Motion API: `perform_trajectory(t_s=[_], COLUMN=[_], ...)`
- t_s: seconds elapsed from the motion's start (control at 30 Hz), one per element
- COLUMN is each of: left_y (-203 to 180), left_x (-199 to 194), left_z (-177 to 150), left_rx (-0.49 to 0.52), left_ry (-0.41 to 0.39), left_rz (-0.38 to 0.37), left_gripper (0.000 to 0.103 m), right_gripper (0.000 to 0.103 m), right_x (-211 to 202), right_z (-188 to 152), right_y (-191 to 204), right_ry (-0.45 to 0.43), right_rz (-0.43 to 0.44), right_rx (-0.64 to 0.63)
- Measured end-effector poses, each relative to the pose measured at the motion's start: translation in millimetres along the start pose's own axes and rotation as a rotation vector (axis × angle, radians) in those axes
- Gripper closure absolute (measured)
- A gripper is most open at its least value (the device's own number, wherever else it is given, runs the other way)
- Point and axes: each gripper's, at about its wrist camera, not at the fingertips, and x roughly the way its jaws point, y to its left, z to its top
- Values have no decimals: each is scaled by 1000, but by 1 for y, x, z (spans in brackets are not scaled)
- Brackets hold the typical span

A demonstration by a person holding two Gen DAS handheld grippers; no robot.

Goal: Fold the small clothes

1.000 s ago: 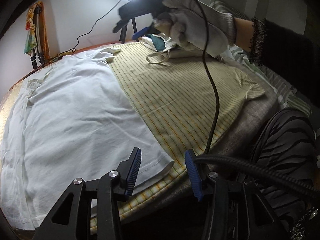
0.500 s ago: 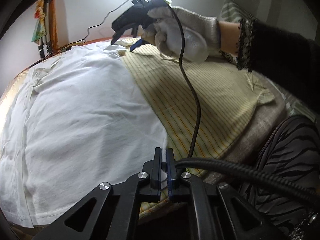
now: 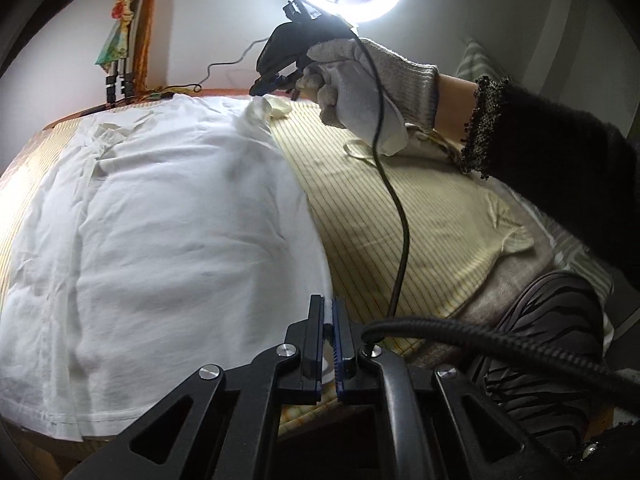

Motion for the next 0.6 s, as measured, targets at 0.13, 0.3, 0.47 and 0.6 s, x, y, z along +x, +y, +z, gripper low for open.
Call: perform_trajectory(t_s=[0.13, 0.3, 0.47, 0.6], left_y=[8, 15, 17, 18], left_x=[-6, -7, -4, -2], left_z=[-2, -3, -4, -4], left_rx=[-16, -30, -29, -38], left_ry=[-10, -16, -9, -8], left_rz=[0, -21, -33, -31], left_gripper=[103, 103, 103, 103], right_gripper=[100, 43, 39, 82], right_x=[-8, -8, 9, 30], right_z=[3, -5, -16, -15], right_y=[14, -28, -55, -46], right_ry=[-12, 15, 47, 82], right_rz=[-29, -28, 22, 48], right_rx=[-31, 142, 258, 250])
